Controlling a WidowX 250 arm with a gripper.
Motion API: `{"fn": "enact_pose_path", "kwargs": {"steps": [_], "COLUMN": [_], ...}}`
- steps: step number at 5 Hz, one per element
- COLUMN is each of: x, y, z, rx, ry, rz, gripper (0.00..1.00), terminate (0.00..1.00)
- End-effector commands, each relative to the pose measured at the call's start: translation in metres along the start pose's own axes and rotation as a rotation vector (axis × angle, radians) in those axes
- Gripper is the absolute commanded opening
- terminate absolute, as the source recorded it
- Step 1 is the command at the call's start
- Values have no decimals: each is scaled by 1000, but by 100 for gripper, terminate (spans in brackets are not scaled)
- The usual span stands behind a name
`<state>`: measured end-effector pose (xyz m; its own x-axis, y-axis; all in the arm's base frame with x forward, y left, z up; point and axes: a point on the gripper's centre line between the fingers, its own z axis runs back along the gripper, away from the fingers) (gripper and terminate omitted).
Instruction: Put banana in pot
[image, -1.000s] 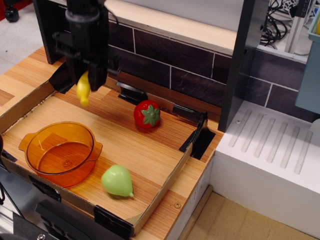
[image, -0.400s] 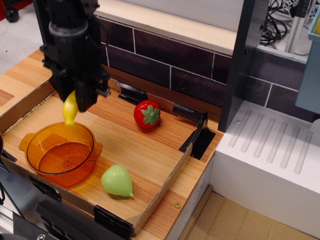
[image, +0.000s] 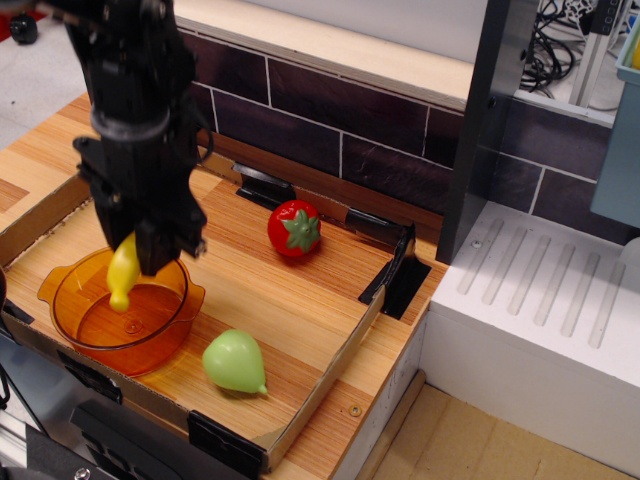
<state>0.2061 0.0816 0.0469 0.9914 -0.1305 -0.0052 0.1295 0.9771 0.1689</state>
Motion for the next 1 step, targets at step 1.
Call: {"fn": "enact_pose_path", "kwargs": {"steps": [1], "x": [-8], "y": [5], "z": [-5], "rx": [78], "ry": [-10], "rz": [-40], "gripper": [100], "terminate": [100]}}
